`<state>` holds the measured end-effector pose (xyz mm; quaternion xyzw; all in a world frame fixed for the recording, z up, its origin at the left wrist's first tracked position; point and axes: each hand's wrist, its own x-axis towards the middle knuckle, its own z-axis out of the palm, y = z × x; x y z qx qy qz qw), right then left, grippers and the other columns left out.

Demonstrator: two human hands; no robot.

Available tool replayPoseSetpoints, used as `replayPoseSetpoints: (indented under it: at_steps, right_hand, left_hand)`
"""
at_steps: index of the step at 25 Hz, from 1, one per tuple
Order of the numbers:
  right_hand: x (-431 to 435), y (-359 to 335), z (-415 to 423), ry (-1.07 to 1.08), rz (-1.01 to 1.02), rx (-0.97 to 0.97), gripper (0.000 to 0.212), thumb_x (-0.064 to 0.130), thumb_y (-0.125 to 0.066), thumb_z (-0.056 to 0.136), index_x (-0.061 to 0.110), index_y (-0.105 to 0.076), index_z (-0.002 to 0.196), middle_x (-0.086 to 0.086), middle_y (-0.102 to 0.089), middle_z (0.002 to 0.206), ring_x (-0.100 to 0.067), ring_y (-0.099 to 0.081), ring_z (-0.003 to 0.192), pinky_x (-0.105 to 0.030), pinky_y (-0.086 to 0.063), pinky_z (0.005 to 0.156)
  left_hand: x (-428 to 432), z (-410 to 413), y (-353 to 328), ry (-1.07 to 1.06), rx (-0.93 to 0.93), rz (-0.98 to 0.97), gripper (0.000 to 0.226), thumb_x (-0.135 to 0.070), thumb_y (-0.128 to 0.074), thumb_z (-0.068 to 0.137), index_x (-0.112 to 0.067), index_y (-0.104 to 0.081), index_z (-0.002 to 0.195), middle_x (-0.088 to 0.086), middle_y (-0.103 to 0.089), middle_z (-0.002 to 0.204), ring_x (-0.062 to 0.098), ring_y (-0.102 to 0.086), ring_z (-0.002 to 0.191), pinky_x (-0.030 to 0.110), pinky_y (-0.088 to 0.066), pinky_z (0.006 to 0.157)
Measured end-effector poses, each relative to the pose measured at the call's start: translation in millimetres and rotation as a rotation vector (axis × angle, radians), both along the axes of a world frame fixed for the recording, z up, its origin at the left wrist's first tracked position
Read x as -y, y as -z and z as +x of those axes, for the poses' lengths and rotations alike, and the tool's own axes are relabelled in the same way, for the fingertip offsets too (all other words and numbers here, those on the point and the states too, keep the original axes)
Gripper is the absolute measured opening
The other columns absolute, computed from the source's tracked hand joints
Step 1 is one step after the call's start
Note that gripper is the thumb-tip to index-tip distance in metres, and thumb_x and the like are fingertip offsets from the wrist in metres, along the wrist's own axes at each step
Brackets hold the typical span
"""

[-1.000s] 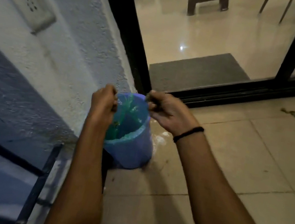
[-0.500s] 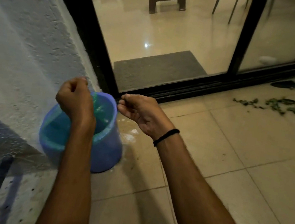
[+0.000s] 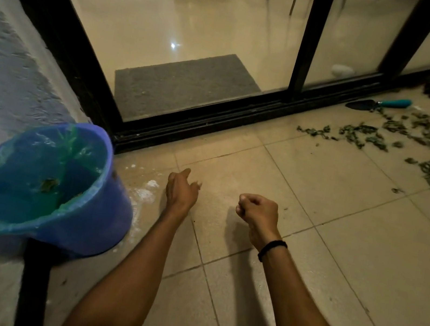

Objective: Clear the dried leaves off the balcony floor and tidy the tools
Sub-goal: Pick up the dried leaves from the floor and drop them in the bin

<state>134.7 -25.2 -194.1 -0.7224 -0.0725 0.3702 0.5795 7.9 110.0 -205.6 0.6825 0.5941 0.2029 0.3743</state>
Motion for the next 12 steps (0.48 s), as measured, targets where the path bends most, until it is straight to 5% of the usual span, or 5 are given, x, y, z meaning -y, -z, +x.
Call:
replayPoseSetpoints:
  at_steps: [4,7,12]
  right_hand:
    - [13,30,11,0.002,-0.07,0.051,0.011,0.016,-0.072,0.088,0.02,-0.075,0.078,0.0,-0.075,0.077,-0.016,-0.073,0.071,-0.039,-0.062,0.078]
    - [19,38,14,0.051,-0.085,0.084,0.012,0.018,-0.07,0.089,0.022,-0.074,0.079,0.001,-0.074,0.073,-0.015,-0.072,0.071,-0.037,-0.061,0.079]
    - [24,36,23,0.198,-0.078,0.059,0.013,0.014,-0.065,0.092,0.019,-0.073,0.082,-0.003,-0.073,0.073,-0.013,-0.068,0.068,-0.026,-0.059,0.066]
  left_hand:
    - [3,13,28,0.141,-0.186,0.122,0.045,-0.019,-0.064,0.096,-0.014,-0.055,0.14,0.007,-0.053,0.128,0.029,-0.053,0.119,0.023,-0.043,0.096]
    - [6,20,29,0.115,-0.19,0.185,0.018,-0.011,-0.054,0.096,-0.01,-0.07,0.103,-0.004,-0.06,0.093,0.027,-0.063,0.098,0.02,-0.045,0.065]
    - [24,29,18,0.079,-0.057,0.186,0.01,-0.01,-0.065,0.093,-0.009,-0.075,0.094,0.009,-0.074,0.094,0.026,-0.068,0.09,0.033,-0.054,0.078]
